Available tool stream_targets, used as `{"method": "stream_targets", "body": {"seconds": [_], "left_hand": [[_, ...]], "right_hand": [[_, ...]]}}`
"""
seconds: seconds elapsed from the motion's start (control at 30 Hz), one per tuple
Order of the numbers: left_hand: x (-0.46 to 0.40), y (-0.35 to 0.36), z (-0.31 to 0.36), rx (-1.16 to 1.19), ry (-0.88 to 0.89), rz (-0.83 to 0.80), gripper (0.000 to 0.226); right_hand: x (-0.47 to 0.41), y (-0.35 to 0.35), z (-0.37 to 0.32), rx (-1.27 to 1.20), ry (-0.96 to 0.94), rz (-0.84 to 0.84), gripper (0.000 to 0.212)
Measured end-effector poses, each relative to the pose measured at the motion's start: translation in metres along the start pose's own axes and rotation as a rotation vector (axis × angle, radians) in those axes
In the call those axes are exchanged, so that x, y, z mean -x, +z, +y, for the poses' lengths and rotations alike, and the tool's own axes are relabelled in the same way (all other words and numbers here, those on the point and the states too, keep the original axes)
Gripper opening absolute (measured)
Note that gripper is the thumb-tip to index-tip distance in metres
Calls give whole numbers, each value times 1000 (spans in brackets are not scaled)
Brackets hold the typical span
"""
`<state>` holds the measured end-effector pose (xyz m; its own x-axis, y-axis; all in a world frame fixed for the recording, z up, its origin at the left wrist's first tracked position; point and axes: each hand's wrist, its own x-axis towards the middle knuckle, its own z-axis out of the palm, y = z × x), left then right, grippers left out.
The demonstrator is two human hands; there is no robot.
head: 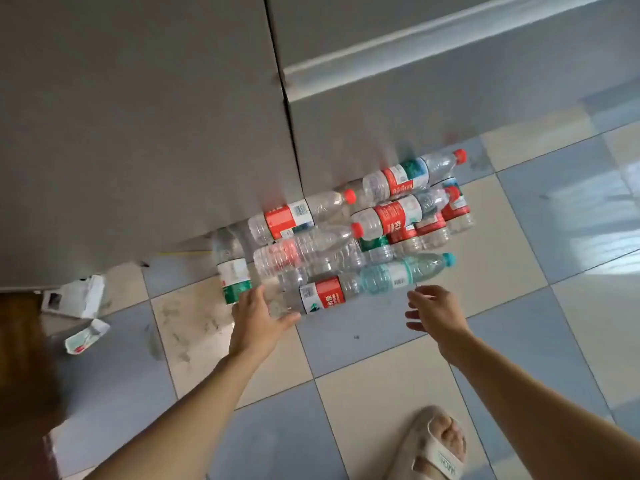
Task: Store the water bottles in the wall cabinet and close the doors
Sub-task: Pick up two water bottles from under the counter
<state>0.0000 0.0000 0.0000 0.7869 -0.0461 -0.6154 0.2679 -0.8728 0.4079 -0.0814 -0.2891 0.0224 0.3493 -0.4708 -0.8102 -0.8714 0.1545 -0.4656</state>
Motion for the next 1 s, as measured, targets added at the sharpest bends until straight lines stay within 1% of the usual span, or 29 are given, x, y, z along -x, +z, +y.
{"method": "stream_targets", "body": {"seconds": [0.07,0.1,0.2,0.23,0.3,0.4,0.53,0.6,0.7,0.77,0.87,0.9,0.97,1.0], "left_hand": [[-14,14,-7,-19,7,-41,78],[-21,22,-12,-31,16,-67,75],[-30,38,-23,-159,40,-103,66],[-32,43,-28,-217,64,-94,66],[-34,47,-36,-301,116,-66,66],[-36,55,-47,-350,202,-42,68],[-33,63,-57,-407,261,-21,69],[-28,66,-62,-357,244,-69,69],[-17,64,-65,-105,125,-168,63],[-11,60,-61,36,97,-199,56],[0,48,-45,153,104,-161,45],[4,43,-38,174,125,-126,38],[12,33,-21,177,197,-38,26],[15,28,-11,165,234,10,25]], "right_hand": [[-23,8,4,-60,31,50,33],[-36,11,5,-95,40,67,33],[-60,23,2,-209,79,103,19],[-66,26,1,-252,97,111,19],[-71,31,-1,-321,141,123,31],[-83,34,0,-395,187,140,49],[-98,33,0,-495,239,146,50],[-101,29,3,-533,246,104,45],[-94,23,12,-590,252,91,40],[-85,18,16,-599,241,105,42],[-69,11,23,-597,205,174,57],[-63,8,24,-588,177,207,57],[-49,2,24,-529,63,228,45],[-43,-1,25,-472,-9,225,41]]}}
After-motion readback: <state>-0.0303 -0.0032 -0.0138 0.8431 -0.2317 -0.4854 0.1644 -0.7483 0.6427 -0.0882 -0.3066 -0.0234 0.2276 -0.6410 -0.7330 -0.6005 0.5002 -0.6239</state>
